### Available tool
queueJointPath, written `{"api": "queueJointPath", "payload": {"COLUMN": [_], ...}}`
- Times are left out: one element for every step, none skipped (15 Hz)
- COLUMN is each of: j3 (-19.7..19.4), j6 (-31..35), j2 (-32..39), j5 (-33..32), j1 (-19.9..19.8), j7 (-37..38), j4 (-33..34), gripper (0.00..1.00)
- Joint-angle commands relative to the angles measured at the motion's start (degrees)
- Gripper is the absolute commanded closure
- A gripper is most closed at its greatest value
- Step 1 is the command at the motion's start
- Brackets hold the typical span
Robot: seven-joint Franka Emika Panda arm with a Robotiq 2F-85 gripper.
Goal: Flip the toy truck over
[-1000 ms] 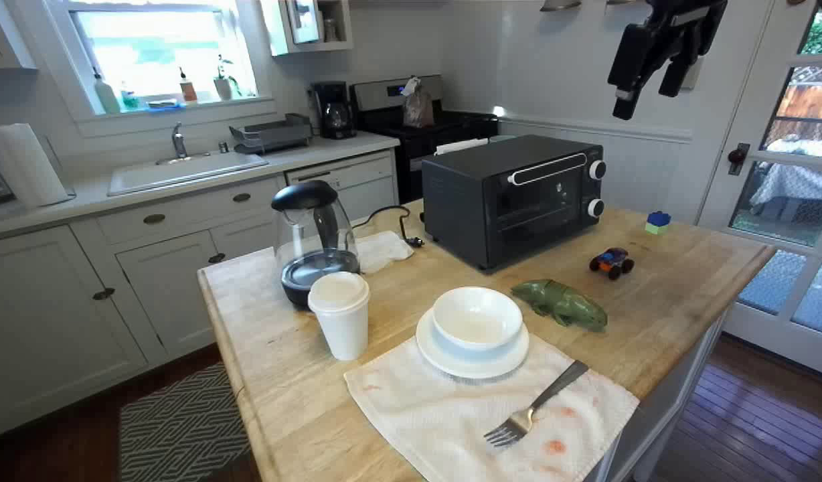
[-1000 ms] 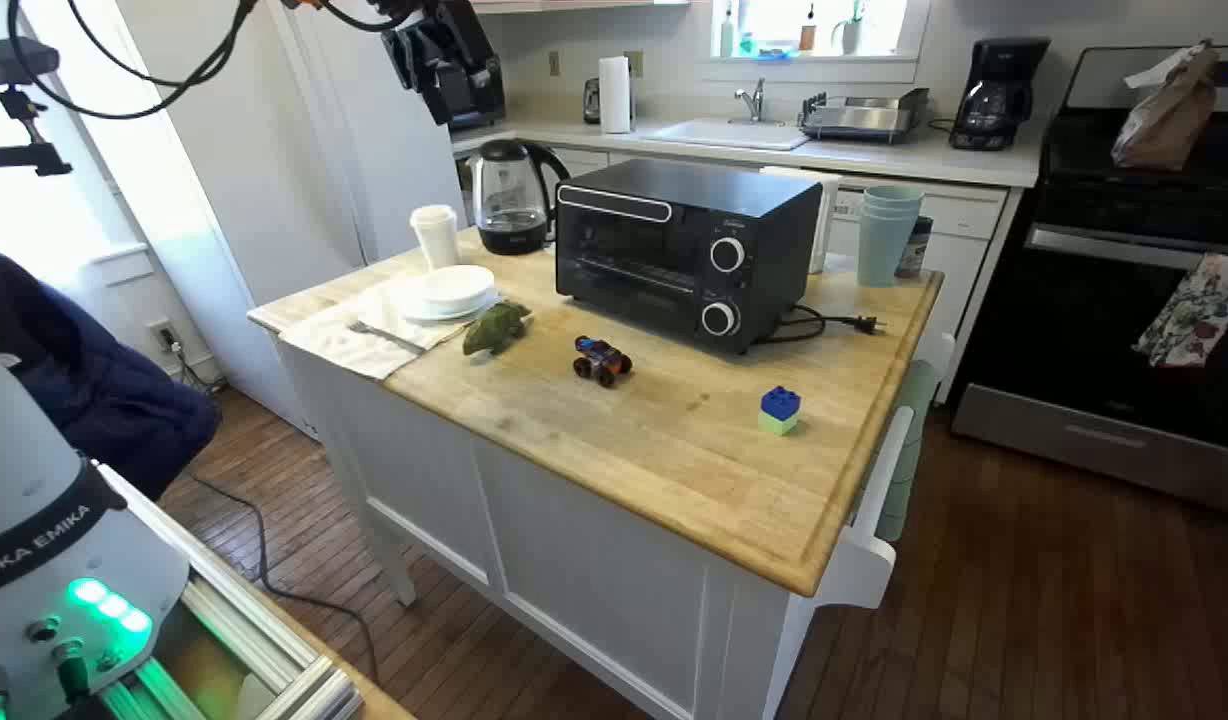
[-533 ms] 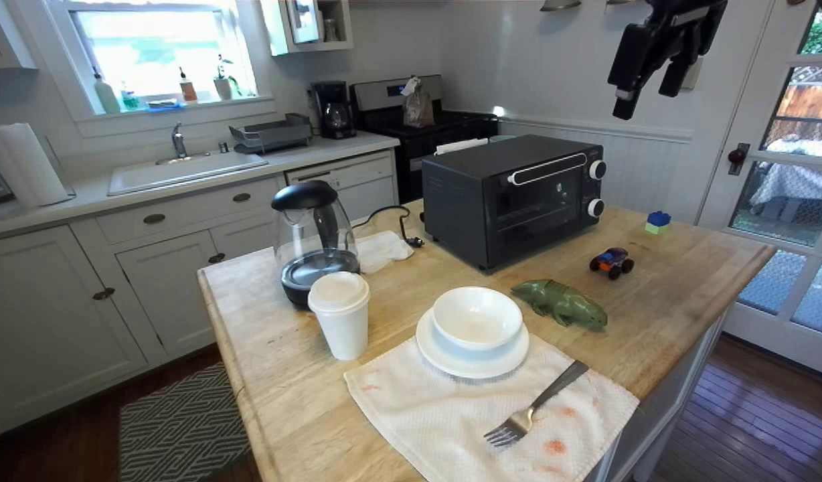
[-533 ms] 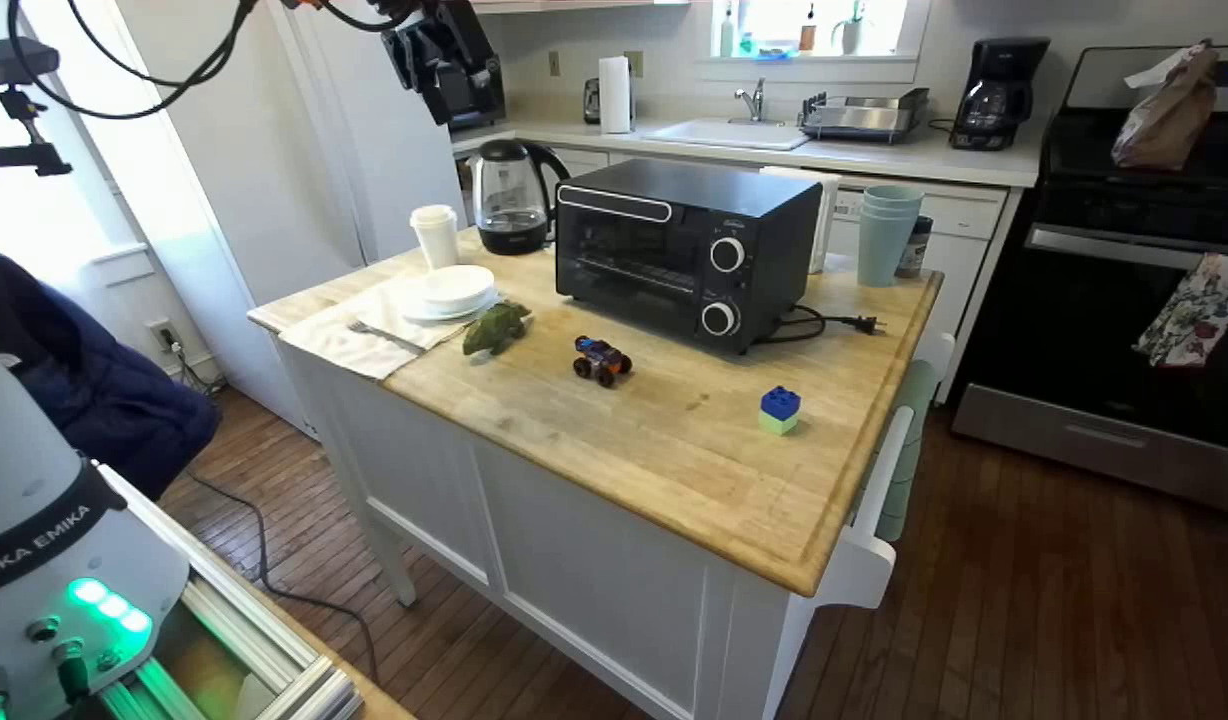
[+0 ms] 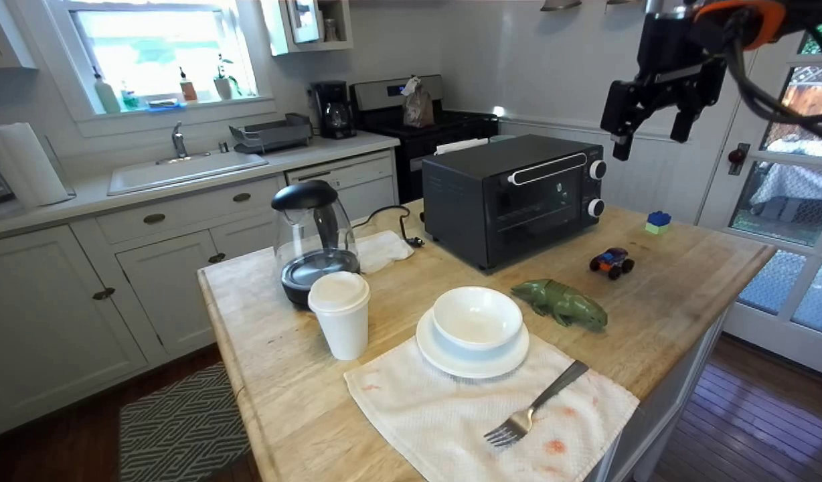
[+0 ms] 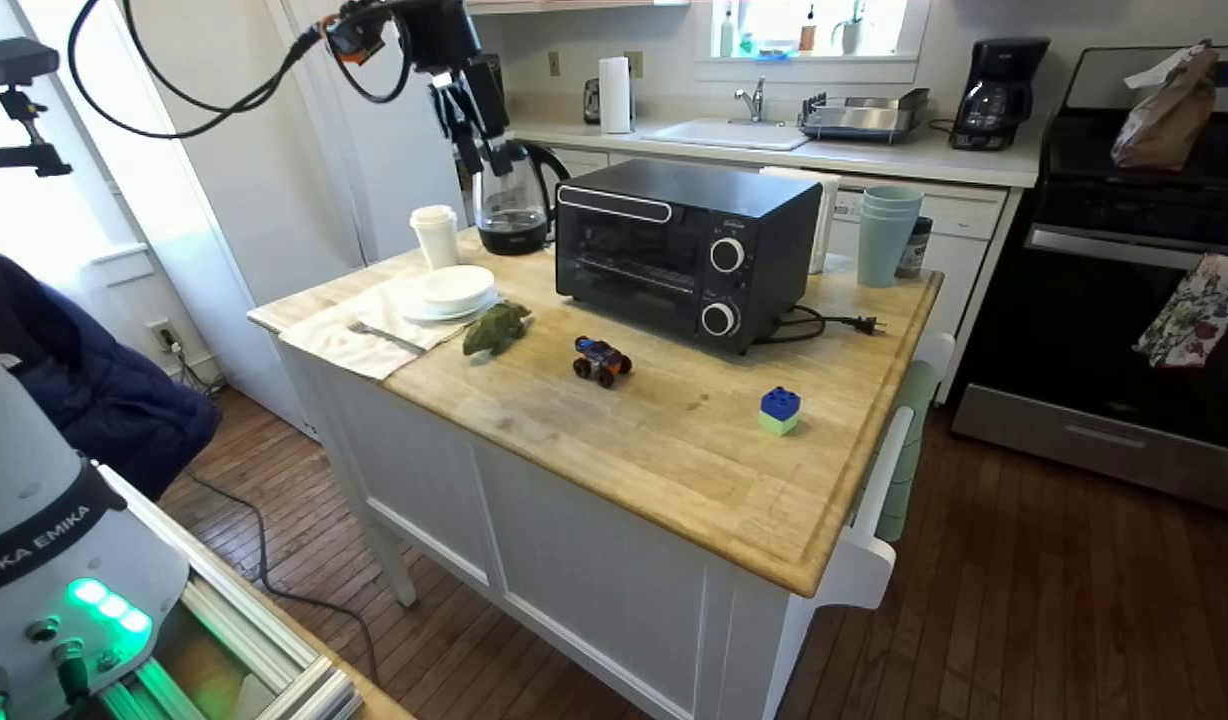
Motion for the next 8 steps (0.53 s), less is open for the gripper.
{"api": "queueJointPath", "payload": {"j3": [-2.3,-3.3,-4.3,-5.3,-6.3,-7.4,-8.3,-9.3], "j6": [2.7,3.1,3.5,3.8,4.4,4.6,5.7,7.0], "j2": [6.8,8.3,9.9,11.1,12.3,13.4,14.4,15.5], "j5": [0.4,0.9,1.6,2.2,3.3,4.7,6.0,7.7], "j1": [-1.2,-1.2,-1.2,-1.3,-1.2,-1.1,-1.2,-1.2], "j7": [8.6,10.5,12.1,13.8,15.1,16.1,17.1,17.9], "j4": [1.1,1.2,1.4,1.7,1.6,1.9,1.8,1.8], "gripper": [0.00,0.00,0.00,0.00,0.00,0.00,0.00,0.00]}}
